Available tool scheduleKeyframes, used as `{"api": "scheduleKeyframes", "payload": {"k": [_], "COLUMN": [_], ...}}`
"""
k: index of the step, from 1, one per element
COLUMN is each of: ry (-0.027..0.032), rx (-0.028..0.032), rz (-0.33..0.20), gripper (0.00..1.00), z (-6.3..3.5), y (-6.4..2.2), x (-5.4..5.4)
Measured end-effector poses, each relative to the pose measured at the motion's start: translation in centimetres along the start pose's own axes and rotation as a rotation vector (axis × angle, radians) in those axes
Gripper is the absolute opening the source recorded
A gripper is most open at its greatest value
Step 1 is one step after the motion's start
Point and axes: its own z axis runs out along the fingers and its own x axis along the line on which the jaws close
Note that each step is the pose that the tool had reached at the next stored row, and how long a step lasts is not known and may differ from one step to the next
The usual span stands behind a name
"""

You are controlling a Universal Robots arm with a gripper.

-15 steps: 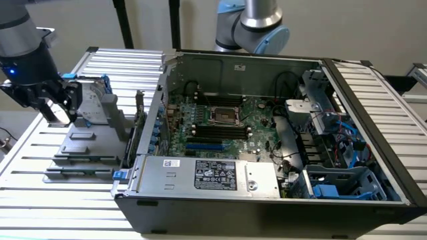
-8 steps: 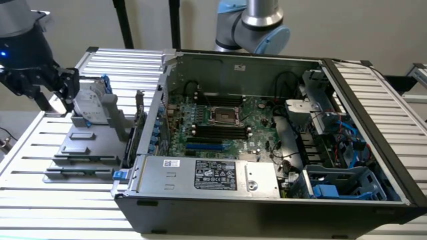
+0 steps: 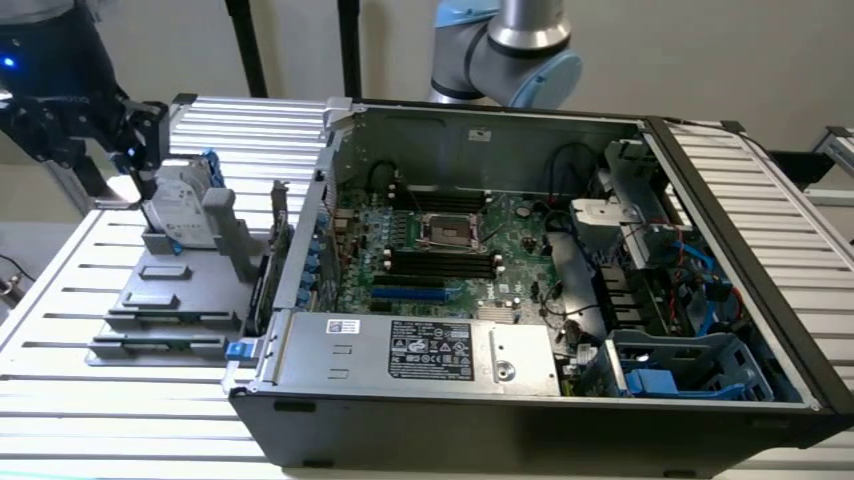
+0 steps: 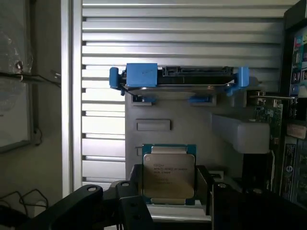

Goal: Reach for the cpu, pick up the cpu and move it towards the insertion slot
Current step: 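Pick up the cpu and move it towards the insertion slot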

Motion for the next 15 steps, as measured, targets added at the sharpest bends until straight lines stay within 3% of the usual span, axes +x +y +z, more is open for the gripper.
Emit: {"api": "scheduleKeyframes", "payload": {"k": [10, 15], "ry": [0.0139, 0.0187], "rx": [-0.0005, -0.0011], "rz": [-0.001, -0.002], "gripper": [0.54, 0.54], "z": [-4.66, -6.37], "y": [0.00, -0.02], "x": [-4.3, -6.5]}}
